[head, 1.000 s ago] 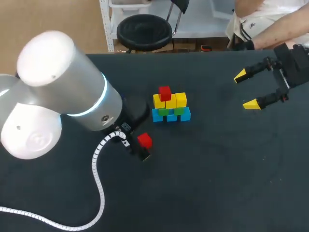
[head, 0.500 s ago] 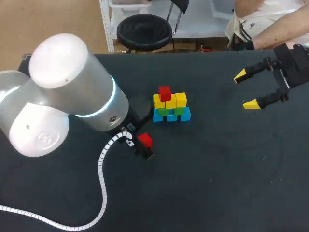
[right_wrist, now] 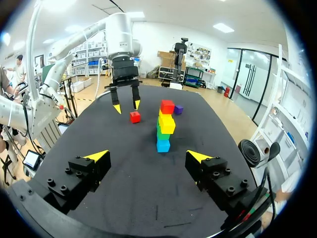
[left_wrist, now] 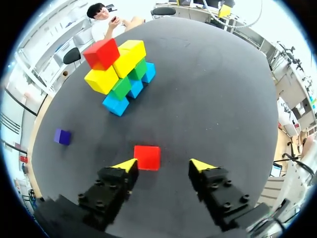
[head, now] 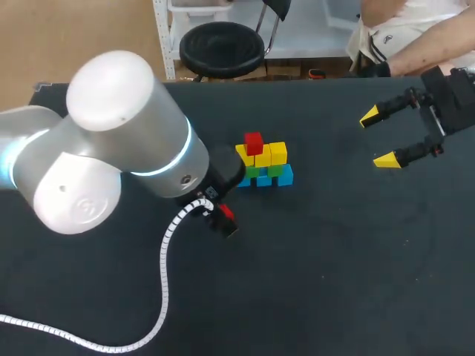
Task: Place the blue cubes, place green cubes on the blue cubes, place the yellow cubes on the green cubes, then place the red cubes on the yellow cubes, and place purple cube on the red cubes.
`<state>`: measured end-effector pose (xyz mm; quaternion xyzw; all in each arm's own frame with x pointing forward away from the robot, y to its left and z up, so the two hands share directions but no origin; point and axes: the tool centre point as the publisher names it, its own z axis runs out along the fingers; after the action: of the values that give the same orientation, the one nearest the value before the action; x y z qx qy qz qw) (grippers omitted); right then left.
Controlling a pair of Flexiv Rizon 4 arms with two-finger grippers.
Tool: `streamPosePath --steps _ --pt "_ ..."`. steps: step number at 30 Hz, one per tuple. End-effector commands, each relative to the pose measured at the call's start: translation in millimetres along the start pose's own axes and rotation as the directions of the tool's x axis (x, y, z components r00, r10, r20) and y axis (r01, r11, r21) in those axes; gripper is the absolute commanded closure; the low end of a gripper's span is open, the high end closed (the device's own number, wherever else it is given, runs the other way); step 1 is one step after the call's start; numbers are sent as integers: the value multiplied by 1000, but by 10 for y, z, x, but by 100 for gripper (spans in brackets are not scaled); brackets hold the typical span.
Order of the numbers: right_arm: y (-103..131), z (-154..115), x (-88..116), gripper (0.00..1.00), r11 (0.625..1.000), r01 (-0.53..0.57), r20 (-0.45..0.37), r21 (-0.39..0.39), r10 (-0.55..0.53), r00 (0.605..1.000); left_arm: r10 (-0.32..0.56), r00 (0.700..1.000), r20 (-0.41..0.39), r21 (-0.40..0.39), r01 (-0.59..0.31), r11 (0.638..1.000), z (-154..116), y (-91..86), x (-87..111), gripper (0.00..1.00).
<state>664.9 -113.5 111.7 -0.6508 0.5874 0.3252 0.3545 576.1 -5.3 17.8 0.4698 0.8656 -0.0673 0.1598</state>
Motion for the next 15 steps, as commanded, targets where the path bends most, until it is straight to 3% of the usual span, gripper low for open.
streamPosePath --steps 1,2,3,15 --pt "1 2 3 0 1000 1 1 1 -1 1000 8 1000 -7 6 -8 1000 32 2 -41 86" --pt "1 2 3 0 1000 1 1 1 -1 1000 10 1000 -8 6 -10 1000 38 2 -41 98" --pt "1 2 3 0 1000 1 1 1 -1 1000 11 1000 -9 8 -11 1000 42 2 -41 100" --pt "1 2 3 0 1000 1 1 1 -1 1000 34 999 -10 0 -34 999 -75 -73 24 100"
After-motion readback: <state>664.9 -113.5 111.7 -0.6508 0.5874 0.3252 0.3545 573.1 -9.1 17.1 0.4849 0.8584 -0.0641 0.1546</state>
